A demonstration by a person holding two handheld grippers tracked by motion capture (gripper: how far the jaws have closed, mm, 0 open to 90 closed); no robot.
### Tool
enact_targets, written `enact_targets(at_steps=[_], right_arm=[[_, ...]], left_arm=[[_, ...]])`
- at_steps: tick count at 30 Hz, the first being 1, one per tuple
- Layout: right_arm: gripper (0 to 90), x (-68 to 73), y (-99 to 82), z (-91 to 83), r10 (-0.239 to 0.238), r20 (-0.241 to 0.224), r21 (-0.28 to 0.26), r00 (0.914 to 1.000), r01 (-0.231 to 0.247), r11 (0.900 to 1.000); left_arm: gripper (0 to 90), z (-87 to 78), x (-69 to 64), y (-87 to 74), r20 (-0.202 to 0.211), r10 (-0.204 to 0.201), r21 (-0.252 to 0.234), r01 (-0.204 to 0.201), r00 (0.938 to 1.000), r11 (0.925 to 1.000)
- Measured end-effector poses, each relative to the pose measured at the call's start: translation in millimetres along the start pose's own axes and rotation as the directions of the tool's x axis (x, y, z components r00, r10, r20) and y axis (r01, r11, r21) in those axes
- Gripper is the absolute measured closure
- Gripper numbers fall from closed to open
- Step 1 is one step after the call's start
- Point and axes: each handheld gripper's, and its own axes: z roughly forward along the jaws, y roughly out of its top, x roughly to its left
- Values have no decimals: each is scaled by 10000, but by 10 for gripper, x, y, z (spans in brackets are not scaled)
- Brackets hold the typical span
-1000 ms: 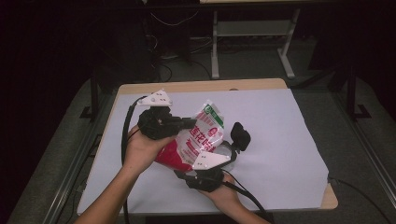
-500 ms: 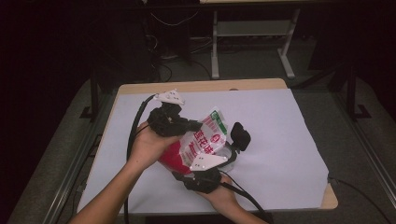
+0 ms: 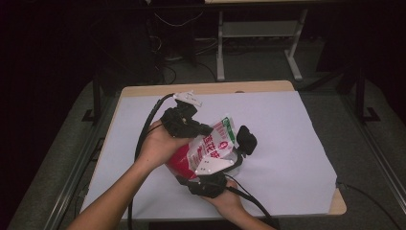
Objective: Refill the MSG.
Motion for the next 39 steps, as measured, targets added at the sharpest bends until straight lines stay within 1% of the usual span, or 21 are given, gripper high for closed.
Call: enact_targets(at_steps=[2,3,5,6,8,9,13,14,16,20,21,22,25,29,30,32,36,37,38,39], right_arm=[[676,-8,-3,-1,113,-48,-167,9999,-114,9998],[676,-10,-4,-2,184,-85,-224,9998,-185,9996],[676,-16,-3,-4,283,-151,-302,9995,-287,9991],[676,-23,-4,-3,353,-227,-361,9991,-361,9987],[676,-23,-9,-3,435,-273,-404,9987,-446,9982],[676,-27,-10,0,499,-319,-418,9982,-512,9978],[677,-32,-18,13,635,-425,-461,9971,-655,9968],[677,-28,-20,15,712,-466,-433,9964,-733,9964],[676,-29,-28,26,799,-571,-443,9952,-825,9956],[678,-22,-51,45,1044,-784,-539,9914,-1088,9926],[678,-21,-57,51,1098,-807,-589,9907,-1147,9916],[678,-21,-61,51,1107,-819,-575,9905,-1156,9916],[678,-29,-69,52,1202,-857,-633,9890,-1258,9900],[678,-30,-73,48,1368,-972,-707,9858,-1440,9871],[678,-31,-73,46,1386,-1006,-736,9852,-1463,9865],[678,-33,-66,38,1496,-1072,-787,9829,-1584,9842],[678,-45,-56,26,1576,-1124,-911,9811,-1681,9816],[678,-49,-54,22,1619,-1150,-908,9801,-1727,9808],[678,-50,-54,19,1616,-1138,-924,9803,-1724,9807],[678,-53,-54,14,1665,-1158,-942,9792,-1777,9796]], left_arm=[[900,9,-1,38,-82,210,271,-207,9997,9994],[900,23,-12,55,-108,167,303,-164,9998,9994],[900,42,-16,81,-177,210,455,-202,9996,9988],[900,47,-11,93,-173,285,629,-274,9994,9976],[900,71,-17,109,-214,233,699,-218,9995,9973],[900,74,-11,114,-219,311,816,-292,9993,9962],[900,106,2,118,-233,295,966,-271,9993,9950],[900,114,1,117,-236,216,974,-192,9995,9951],[900,127,8,114,-257,217,1076,-188,9994,9940],[900,150,8,119,-221,195,1344,-163,9996,9908],[900,151,11,123,-203,246,1430,-214,9995,9895],[900,155,8,124,-211,203,1410,-171,9996,9899],[900,161,16,132,-209,239,1440,-207,9995,9894],[900,186,5,163,-228,294,1643,-252,9993,9861],[900,195,-5,173,-260,245,1647,-199,9994,9861],[900,201,-10,202,-277,341,1795,-286,9990,9833],[900,221,-15,240,-297,330,1867,-269,9990,9820],[900,223,-10,249,-257,415,1940,-357,9988,9804],[900,232,-19,256,-251,318,1886,-265,9992,9817],[900,237,-20,263,-253,349,1909,-294,9991,9812]])
